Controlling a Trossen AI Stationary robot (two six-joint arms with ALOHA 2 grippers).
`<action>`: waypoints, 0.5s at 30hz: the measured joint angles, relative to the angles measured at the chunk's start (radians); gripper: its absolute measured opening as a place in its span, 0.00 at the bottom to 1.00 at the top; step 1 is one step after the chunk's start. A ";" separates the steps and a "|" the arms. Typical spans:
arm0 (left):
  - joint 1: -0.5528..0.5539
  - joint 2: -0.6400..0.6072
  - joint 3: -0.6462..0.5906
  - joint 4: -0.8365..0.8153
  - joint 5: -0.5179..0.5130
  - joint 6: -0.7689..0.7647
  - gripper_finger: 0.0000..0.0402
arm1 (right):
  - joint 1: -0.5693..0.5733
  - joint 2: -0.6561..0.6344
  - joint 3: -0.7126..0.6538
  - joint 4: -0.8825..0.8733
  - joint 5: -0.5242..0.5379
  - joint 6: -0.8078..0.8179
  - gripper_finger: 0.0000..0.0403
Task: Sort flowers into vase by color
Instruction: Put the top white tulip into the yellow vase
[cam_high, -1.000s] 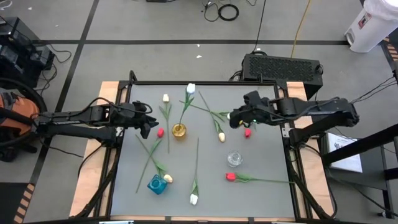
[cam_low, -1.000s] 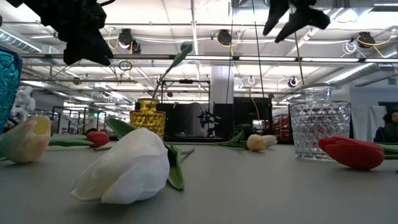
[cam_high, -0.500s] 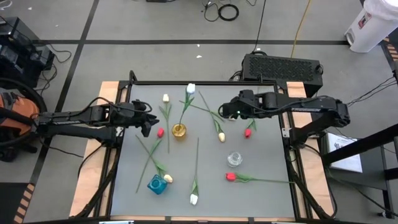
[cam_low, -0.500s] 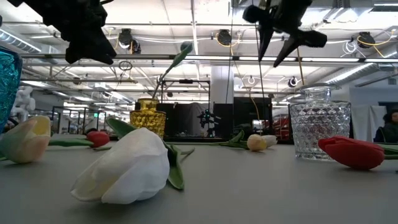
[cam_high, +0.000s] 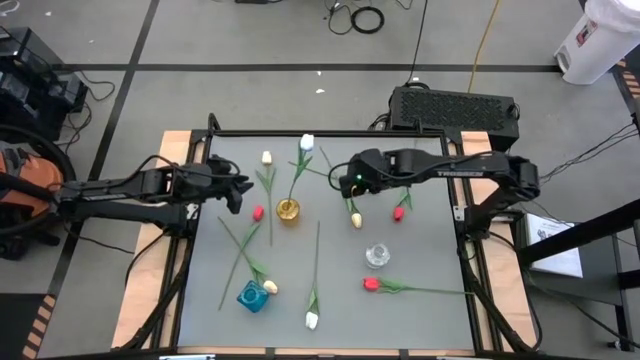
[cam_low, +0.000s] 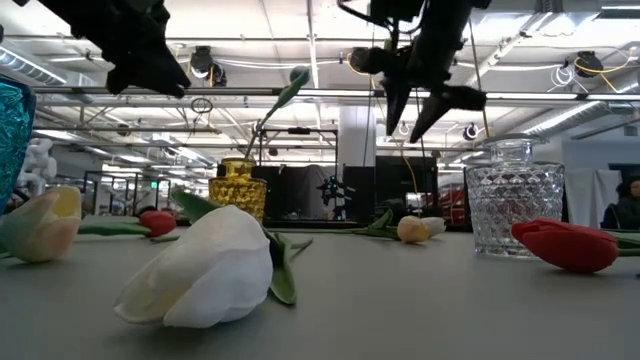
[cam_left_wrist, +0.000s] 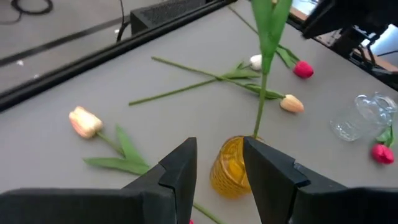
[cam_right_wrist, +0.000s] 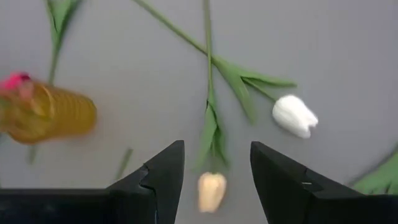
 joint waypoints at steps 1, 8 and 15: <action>0.000 -0.003 0.004 0.001 0.000 0.009 0.34 | -0.007 0.008 0.000 0.002 -0.010 -0.042 0.44; 0.000 -0.015 0.038 0.001 0.019 0.024 0.34 | -0.074 0.061 0.000 -0.008 -0.102 -0.298 0.44; 0.000 -0.015 0.073 0.000 0.026 0.023 0.34 | -0.144 0.111 0.000 -0.009 -0.152 -0.465 0.44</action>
